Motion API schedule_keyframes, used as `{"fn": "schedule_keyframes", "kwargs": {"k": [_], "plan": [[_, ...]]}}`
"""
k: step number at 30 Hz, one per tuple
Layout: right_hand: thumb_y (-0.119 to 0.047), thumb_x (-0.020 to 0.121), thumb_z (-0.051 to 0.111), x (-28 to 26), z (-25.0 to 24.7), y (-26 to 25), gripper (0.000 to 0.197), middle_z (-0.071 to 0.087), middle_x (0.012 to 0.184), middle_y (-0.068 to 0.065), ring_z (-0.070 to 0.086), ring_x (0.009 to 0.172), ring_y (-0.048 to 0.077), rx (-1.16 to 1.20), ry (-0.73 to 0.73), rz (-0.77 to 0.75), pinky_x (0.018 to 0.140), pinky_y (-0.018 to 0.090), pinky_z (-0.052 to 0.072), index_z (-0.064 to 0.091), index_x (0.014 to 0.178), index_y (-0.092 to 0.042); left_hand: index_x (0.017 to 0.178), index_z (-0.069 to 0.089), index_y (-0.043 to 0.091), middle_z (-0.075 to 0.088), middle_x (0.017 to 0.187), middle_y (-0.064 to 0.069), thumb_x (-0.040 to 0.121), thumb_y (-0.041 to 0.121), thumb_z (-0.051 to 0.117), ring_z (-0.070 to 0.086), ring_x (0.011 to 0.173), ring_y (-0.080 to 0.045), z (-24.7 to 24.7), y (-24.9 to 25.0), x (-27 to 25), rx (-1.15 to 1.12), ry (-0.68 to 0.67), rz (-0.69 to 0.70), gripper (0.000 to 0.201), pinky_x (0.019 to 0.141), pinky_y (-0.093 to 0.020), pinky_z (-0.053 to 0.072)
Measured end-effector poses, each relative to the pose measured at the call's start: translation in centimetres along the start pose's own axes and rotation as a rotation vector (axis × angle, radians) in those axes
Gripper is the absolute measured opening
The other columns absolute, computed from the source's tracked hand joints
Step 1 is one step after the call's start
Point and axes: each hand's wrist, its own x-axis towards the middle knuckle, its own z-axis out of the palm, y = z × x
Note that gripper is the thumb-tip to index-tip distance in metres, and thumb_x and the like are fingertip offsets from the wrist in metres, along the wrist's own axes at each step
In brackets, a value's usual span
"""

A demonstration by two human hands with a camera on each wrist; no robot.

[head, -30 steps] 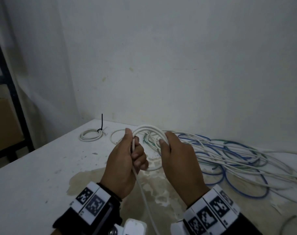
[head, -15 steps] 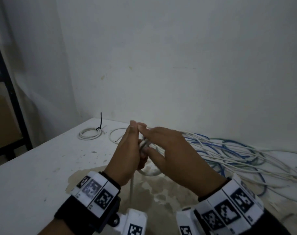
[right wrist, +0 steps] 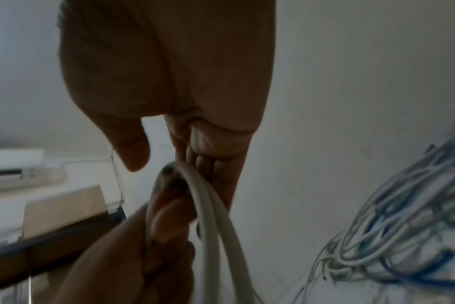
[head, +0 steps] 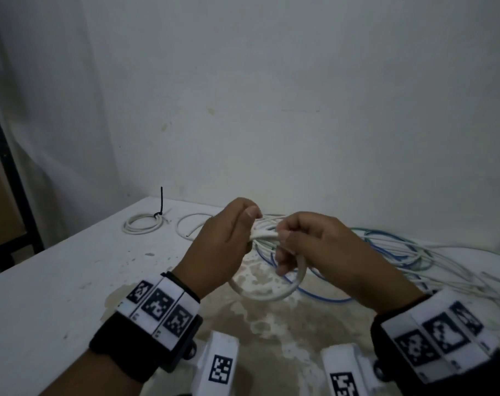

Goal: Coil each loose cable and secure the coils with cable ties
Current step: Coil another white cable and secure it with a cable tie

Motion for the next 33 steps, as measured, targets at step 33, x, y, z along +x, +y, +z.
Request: {"fn": "schedule_keyframes", "kwargs": {"k": [33], "plan": [[-0.026,0.084,0.069,-2.8,-5.1,2.9,0.027,0.037,0.049,-0.005,0.036,0.037,0.007,1.164,-0.386,0.261,0.044,0.026,0.045,0.065,0.088,0.0,0.07,0.062,0.018,0.044,0.053,0.006,0.079,0.036,0.068,0.034,0.046,-0.01,-0.8,-0.5,-1.0,-0.348,-0.234,-0.152,0.021,0.046,-0.021,0.032]]}}
